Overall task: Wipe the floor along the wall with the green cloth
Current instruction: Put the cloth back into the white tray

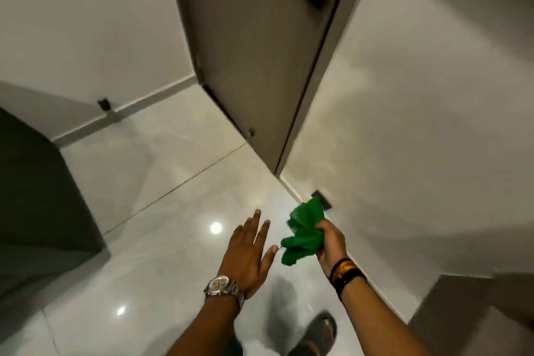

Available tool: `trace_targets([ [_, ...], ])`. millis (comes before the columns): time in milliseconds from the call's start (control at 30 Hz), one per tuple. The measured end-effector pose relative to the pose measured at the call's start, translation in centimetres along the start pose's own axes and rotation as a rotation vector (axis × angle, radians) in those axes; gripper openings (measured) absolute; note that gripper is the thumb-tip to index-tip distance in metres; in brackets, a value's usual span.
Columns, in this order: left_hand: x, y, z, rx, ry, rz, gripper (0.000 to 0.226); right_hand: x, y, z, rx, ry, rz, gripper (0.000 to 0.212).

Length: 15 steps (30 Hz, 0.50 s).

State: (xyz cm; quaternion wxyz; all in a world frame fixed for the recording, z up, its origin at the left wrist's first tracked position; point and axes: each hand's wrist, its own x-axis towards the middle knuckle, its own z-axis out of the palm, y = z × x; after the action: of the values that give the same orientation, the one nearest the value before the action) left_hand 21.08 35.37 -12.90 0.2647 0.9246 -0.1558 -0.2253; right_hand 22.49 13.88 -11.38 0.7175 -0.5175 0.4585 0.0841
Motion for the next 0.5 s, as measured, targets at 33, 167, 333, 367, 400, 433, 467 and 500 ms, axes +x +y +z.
trace_targets([
  [33, -0.9, 1.6, -1.8, -0.006, 0.013, 0.020, 0.109, -2.4, -2.5, 0.5, 0.057, -0.018, -0.024, 0.035],
  [167, -2.1, 6.4, -7.5, -0.052, 0.114, 0.102, 0.100, -8.0, -7.7, -1.0, 0.255, -0.061, -0.083, 0.078],
  [333, -0.4, 11.4, -11.6, -0.041, 0.180, 0.311, 0.089, -15.9, -11.2, -5.8, 0.472, -0.102, -0.112, 0.040],
  [367, -0.1, 12.2, -11.8, -0.026, 0.174, 0.352, 0.089, -16.7, -11.0, -7.4, 0.500, -0.075, -0.118, 0.038],
  [400, 0.3, 13.0, -11.6, -0.016, 0.167, 0.394, 0.088, -17.6, -10.6, -9.1, 0.517, -0.039, -0.121, 0.036],
  [433, 0.7, 13.5, -11.4, -0.007, 0.160, 0.424, 0.089, -18.6, -10.2, -10.6, 0.533, 0.004, -0.121, 0.036],
  [467, 0.9, 14.6, -10.8, 0.001, 0.144, 0.467, 0.089, -19.7, -9.6, -12.6, 0.567, 0.069, -0.135, 0.037],
  [500, 1.1, 15.6, -10.0, 0.012, 0.119, 0.504, 0.091, -20.3, -8.8, -14.7, 0.602, 0.118, -0.146, 0.037],
])
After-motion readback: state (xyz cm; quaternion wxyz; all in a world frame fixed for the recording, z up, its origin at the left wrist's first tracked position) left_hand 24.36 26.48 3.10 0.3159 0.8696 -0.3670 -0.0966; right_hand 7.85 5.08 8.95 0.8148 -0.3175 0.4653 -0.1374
